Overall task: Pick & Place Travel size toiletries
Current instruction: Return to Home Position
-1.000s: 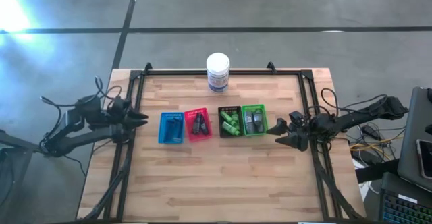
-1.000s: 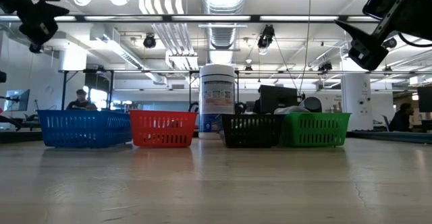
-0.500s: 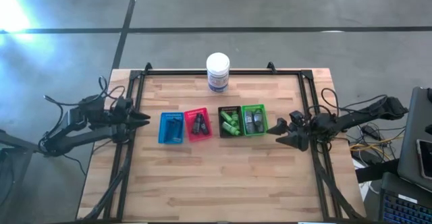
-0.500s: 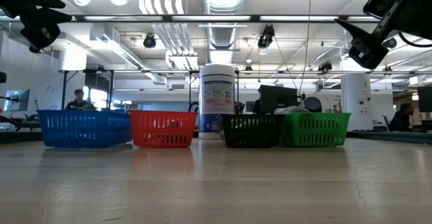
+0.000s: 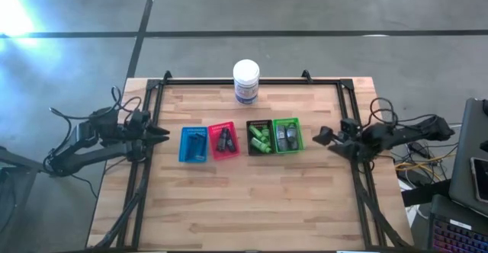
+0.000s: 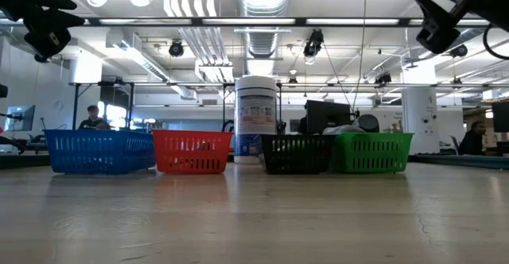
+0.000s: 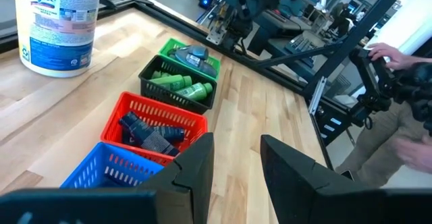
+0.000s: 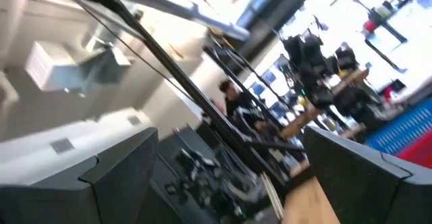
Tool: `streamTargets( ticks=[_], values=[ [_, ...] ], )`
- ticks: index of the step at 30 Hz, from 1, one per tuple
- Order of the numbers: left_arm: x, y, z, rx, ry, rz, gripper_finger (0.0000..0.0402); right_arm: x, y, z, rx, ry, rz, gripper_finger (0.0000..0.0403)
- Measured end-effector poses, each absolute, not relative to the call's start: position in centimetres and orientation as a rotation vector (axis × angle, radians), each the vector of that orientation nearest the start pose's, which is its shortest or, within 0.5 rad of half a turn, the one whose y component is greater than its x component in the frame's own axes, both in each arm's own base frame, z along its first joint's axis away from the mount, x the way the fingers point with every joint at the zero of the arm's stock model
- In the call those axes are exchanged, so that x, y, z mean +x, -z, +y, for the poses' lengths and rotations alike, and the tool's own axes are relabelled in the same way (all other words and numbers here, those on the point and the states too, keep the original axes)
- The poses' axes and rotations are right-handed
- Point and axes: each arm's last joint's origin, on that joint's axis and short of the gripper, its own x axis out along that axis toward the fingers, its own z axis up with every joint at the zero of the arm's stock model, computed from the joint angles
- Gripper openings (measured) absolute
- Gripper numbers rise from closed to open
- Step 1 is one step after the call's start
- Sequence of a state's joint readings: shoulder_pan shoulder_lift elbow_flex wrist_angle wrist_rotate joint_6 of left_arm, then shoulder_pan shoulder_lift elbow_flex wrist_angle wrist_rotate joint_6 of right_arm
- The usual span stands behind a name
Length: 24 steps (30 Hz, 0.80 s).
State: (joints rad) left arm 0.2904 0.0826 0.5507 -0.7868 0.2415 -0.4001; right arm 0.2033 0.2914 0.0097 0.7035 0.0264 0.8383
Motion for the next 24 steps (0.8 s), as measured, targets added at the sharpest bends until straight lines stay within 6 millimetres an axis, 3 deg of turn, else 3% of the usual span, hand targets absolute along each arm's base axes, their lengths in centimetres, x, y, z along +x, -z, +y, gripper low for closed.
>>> streamTargets(
  ticks=[14, 20, 24],
  values=[
    [4.0, -25.9, 0.5, -0.481, -0.11, 0.295, 0.0126, 8.2, -22.4, 1.4, 0.995, -0.444, -0.508, 0.0364],
    [4.0, -25.9, 0.5, -0.48, -0.11, 0.295, 0.0126, 7.7, -22.7, 1.3, 1.122, -0.509, -0.527, 0.0364],
    [4.0, -25.9, 0.5, -0.48, -0.11, 0.295, 0.0126, 7.5, -22.8, 1.3, 1.114, -0.518, -0.534, 0.0364]
  ],
)
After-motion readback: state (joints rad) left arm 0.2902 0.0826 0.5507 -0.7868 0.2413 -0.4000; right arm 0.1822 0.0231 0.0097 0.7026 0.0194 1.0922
